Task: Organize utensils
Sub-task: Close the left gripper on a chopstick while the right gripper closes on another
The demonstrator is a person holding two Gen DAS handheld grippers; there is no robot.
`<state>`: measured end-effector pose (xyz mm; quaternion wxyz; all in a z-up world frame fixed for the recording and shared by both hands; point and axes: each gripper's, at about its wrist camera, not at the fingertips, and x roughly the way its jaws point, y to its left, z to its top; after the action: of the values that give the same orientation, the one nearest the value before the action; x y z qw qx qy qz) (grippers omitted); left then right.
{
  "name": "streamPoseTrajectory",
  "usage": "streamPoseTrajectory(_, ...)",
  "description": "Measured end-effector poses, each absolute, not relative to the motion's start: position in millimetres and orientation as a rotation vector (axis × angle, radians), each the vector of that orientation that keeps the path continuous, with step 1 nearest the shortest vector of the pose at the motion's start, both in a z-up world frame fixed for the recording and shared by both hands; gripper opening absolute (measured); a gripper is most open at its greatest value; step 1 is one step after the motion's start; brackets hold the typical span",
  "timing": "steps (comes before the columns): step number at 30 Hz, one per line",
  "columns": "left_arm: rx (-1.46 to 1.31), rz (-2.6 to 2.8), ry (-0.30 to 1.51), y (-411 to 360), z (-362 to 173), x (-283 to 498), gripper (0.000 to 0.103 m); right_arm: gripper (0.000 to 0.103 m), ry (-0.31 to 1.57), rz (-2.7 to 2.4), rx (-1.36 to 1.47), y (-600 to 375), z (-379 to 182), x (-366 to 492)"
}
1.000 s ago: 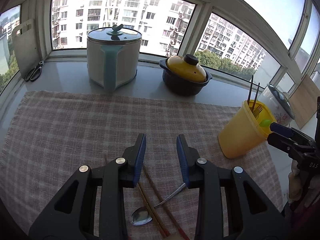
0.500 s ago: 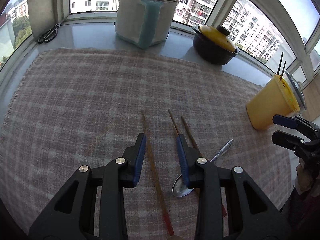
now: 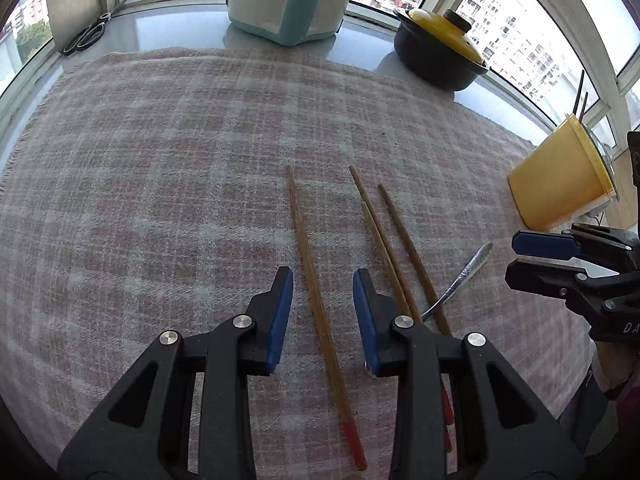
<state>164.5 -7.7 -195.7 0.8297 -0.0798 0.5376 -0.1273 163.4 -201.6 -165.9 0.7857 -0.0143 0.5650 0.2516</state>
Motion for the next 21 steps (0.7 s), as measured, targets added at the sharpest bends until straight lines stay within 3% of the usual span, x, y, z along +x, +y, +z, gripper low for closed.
streamPoseTrajectory(9,-0.127,-0.271,1.146,-15,-203,169,0.025,0.035,1.273,0.588,-0.022,-176,-180,170)
streamPoseTrajectory(21,-0.075,-0.256,1.148,-15,-212,170,0.009,0.024,1.347,0.626,0.057,-153,-201,187)
